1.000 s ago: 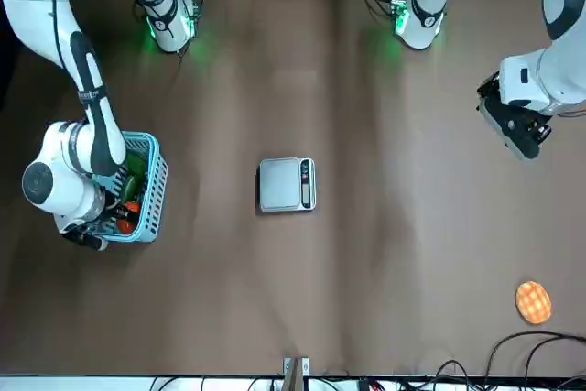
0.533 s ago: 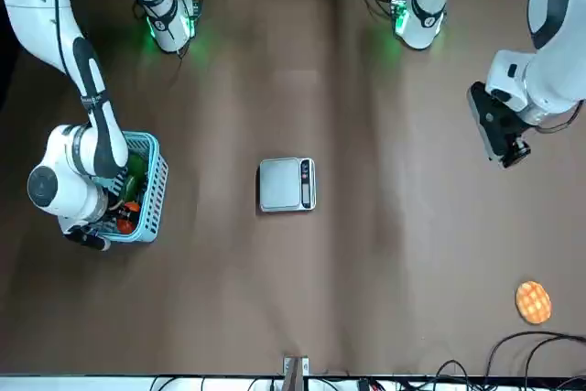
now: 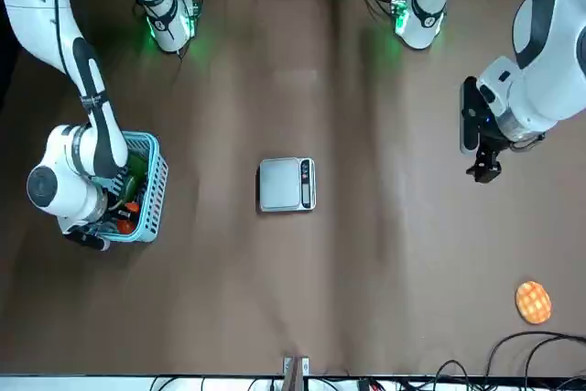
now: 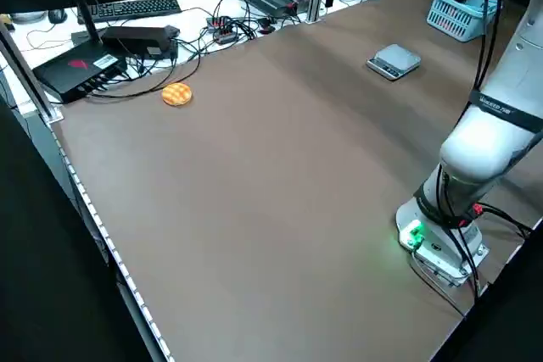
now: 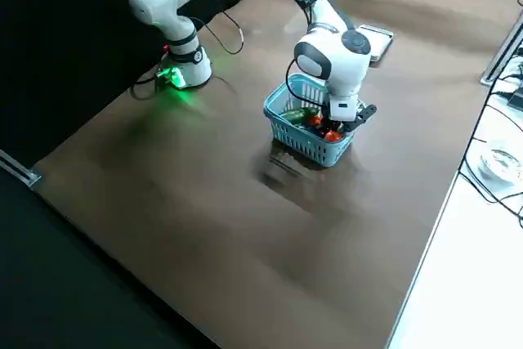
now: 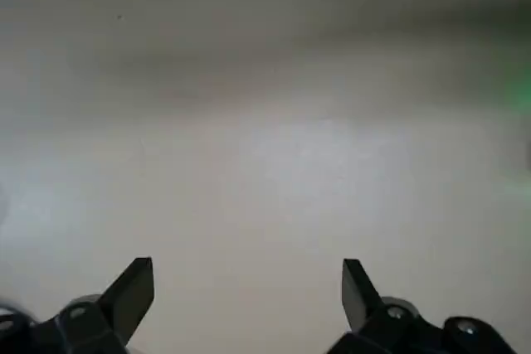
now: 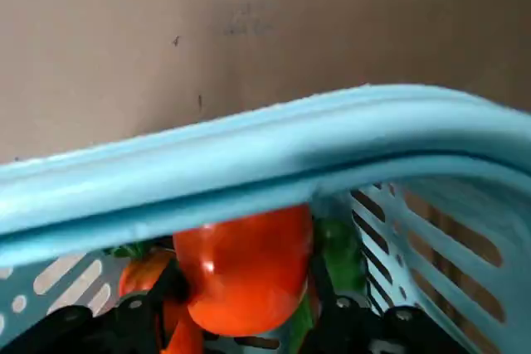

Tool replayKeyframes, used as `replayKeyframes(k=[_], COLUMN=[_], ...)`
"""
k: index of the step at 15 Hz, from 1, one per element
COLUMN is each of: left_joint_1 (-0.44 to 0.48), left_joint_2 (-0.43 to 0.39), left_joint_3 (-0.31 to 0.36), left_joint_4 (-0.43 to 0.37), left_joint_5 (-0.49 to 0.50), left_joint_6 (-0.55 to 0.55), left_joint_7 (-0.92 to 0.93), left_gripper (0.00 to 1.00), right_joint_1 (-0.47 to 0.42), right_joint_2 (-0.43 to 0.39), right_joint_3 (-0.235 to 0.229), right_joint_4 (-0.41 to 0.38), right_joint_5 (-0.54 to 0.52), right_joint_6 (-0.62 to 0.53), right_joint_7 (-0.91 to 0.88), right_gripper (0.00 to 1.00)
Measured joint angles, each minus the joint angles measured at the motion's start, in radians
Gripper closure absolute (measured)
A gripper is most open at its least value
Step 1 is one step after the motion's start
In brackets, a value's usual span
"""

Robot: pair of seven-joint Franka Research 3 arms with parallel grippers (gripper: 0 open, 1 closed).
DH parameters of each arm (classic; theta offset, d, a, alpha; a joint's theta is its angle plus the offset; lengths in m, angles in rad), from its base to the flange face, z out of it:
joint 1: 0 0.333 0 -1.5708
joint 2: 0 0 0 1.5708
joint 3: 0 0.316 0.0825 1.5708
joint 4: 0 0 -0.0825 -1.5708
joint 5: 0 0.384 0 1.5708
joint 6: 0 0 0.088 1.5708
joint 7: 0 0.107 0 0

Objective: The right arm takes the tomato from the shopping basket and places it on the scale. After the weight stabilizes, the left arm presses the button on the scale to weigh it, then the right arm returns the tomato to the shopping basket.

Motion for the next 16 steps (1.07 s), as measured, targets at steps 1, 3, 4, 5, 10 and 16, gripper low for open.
replayKeyframes(k=[1,3,4,5,10,16], left_joint_1=[0.0,0.0,0.0,0.0,-0.02,-0.065], left_joint_2=[0.007,0.016,0.019,0.021,0.031,0.065], left_joint_3=[0.0,-0.001,-0.001,-0.002,-0.011,-0.015], left_joint_4=[0.0,0.001,0.001,0.001,0.0,0.0], left_joint_5=[-0.005,-0.035,-0.044,-0.044,-0.05,-0.055], left_joint_6=[0.003,0.005,0.006,0.006,0.005,0.005], left_joint_7=[0.013,0.027,0.027,0.028,0.017,-0.062], left_gripper=[0.0,0.0,0.0,0.0,0.01,0.12], right_joint_1=[0.0,0.0,0.001,0.001,0.005,0.009], right_joint_2=[0.0,0.0,0.0,0.0,-0.02,-0.134], right_joint_3=[0.0,0.0,0.0,0.0,0.004,0.006], right_joint_4=[0.0,0.0,0.0,0.001,0.014,0.023], right_joint_5=[0.0,-0.001,-0.001,-0.001,-0.001,-0.001], right_joint_6=[0.0,-0.001,-0.002,-0.002,-0.048,-0.149], right_joint_7=[0.0,0.0,0.0,0.0,0.0,0.0], right_gripper=[0.38,0.38,0.38,0.38,0.38,0.38])
